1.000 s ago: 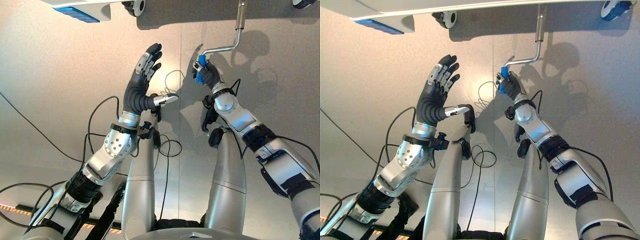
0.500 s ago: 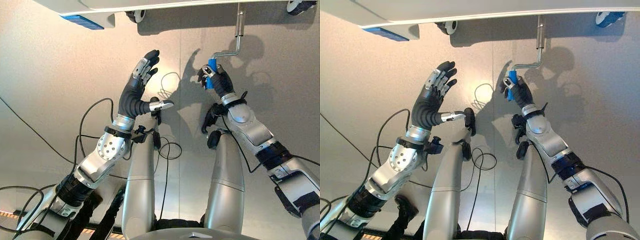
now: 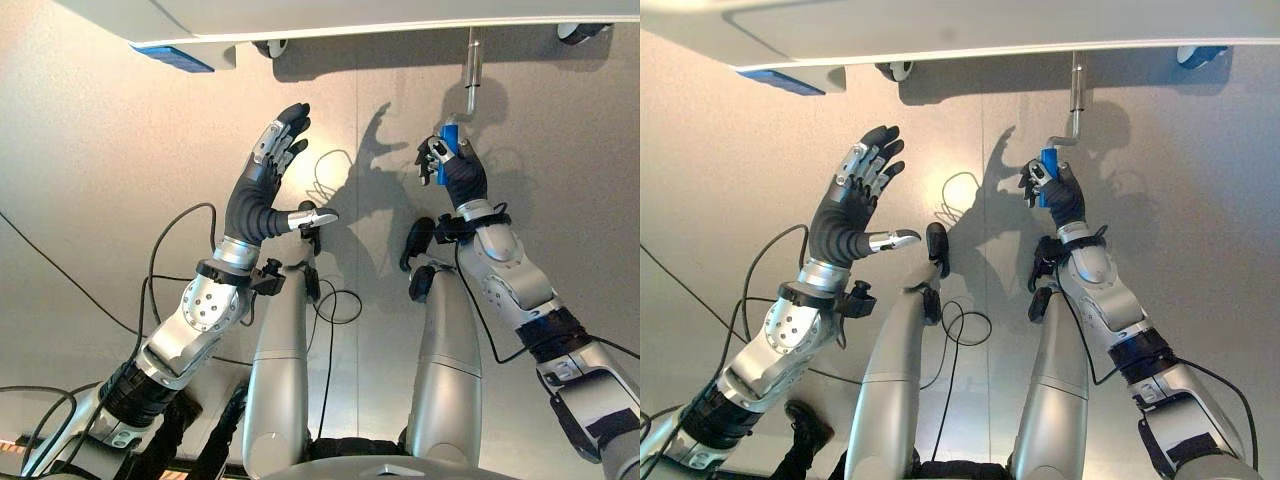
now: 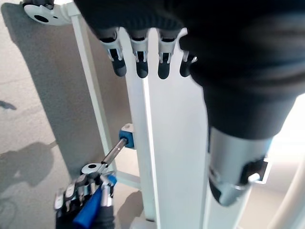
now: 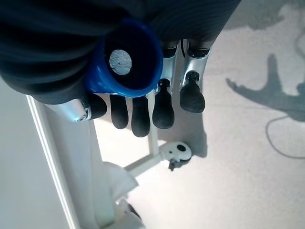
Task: Raise the hospital bed
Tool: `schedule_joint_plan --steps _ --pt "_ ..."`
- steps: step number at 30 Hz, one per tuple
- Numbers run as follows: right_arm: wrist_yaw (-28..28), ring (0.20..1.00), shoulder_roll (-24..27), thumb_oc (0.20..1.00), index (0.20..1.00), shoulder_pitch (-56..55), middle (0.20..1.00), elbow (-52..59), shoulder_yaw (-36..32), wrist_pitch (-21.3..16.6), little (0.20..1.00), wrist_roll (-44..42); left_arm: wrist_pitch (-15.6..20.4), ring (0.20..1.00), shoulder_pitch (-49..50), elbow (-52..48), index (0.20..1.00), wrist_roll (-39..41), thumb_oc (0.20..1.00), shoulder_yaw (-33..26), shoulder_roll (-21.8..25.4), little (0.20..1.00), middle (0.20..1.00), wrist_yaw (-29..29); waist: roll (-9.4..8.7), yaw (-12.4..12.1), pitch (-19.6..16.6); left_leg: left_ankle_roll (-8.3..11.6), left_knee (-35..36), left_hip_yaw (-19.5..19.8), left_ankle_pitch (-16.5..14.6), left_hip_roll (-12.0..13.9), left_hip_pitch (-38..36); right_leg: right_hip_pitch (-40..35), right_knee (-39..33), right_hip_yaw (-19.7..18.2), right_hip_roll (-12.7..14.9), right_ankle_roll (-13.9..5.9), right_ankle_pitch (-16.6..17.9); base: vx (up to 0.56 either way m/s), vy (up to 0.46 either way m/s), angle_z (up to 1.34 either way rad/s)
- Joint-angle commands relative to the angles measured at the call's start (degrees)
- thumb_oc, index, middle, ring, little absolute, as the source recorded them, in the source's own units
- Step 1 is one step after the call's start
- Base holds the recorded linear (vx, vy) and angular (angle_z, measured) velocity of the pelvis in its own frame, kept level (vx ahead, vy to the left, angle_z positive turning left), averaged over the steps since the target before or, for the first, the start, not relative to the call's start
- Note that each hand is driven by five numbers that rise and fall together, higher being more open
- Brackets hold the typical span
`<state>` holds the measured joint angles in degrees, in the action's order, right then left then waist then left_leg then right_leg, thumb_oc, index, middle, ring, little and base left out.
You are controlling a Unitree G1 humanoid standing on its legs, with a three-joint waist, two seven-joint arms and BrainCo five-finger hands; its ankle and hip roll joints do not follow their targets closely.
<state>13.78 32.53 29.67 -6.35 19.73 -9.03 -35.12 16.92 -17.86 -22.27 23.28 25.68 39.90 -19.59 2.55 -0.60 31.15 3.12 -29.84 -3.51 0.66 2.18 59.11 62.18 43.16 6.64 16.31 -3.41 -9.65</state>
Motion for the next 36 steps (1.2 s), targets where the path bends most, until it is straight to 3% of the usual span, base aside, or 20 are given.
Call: schedule_joint_plan --steps 1,2,4,6,14,24,36 --pt "-0.7 0.200 -0.4 0.200 0.200 -0.2 0.200 16.3 -4.7 -13.7 0.200 -0.7 3.5 1.000 2.5 -7.4 1.000 -0.4 1.000 -2.9 0.2 1.000 1.000 1.3 -0.76 2.0 -1.4 0.73 2.1 0.7 -0.2 0.6 -2.3 -2.0 -7.2 -3.2 0.2 -4.70 8.4 -0.01 -0.006 -0.05" --pt "-0.4 0.200 -0.5 0.200 0.200 -1.2 0.200 16.4 -5.1 -14.0 0.200 -0.7 3.6 1.000 3.2 -7.5 1.000 -0.1 1.000 -2.8 0.0 1.000 1.000 1.3 -0.86 2.1 -1.4 1.09 1.6 0.9 -1.9 0.6 -3.8 -3.5 -6.4 -3.6 0.2 -5.17 6.6 0.00 -0.011 -0.05" --pt "-0.4 0.200 -1.0 0.200 0.200 -1.7 0.200 16.1 -6.6 -14.6 0.200 -2.8 3.5 1.000 3.7 -7.6 1.000 0.1 1.000 -3.1 -0.3 1.000 1.000 1.5 -0.99 2.2 -1.4 1.02 1.8 0.8 -2.0 0.7 -4.1 -3.7 -6.8 -3.5 0.2 -5.16 6.7 -0.01 -0.006 -0.03" --pt "-0.1 0.200 -1.1 0.200 0.200 -1.4 0.200 16.3 -8.0 -15.2 0.200 -3.4 3.4 1.000 3.0 -7.9 1.000 0.1 1.000 -3.7 -0.3 1.000 1.000 1.5 -1.13 2.3 -1.4 0.67 2.6 0.5 -0.1 0.8 -2.7 -2.4 -8.0 -3.3 0.0 -4.64 8.7 -0.07 0.004 -0.01" --pt "2.7 0.200 0.2 0.200 0.200 -2.0 0.200 15.7 -13.3 -16.2 0.200 -1.6 3.5 1.000 3.8 -8.6 1.000 0.0 1.000 -5.1 -0.9 1.000 1.000 2.1 -1.72 2.7 -1.4 0.79 2.5 0.5 -0.3 1.0 -3.2 -3.0 -8.4 -3.3 0.0 -4.74 8.7 0.00 -0.002 0.00" --pt "10.1 0.200 2.6 0.200 0.200 -1.3 0.200 11.5 -21.2 -17.5 0.200 3.2 3.8 1.000 5.3 -10.0 1.000 0.4 1.000 -7.6 -1.6 1.000 1.000 2.2 -2.73 3.2 -1.4 1.00 2.5 0.7 -0.7 1.2 -3.5 -3.2 -8.6 -3.3 -0.2 -4.80 8.5 0.00 -0.001 0.00" --pt "15.2 0.200 4.5 0.200 0.200 -0.4 0.200 7.7 -24.5 -17.4 0.200 6.3 4.1 1.000 5.8 -10.7 1.000 0.3 1.000 -8.2 -1.8 1.000 1.000 1.8 -3.12 3.4 -1.4 1.04 2.3 0.7 -1.0 1.3 -3.3 -3.0 -8.6 -3.5 -0.3 -4.90 8.4 0.00 0.000 0.00"
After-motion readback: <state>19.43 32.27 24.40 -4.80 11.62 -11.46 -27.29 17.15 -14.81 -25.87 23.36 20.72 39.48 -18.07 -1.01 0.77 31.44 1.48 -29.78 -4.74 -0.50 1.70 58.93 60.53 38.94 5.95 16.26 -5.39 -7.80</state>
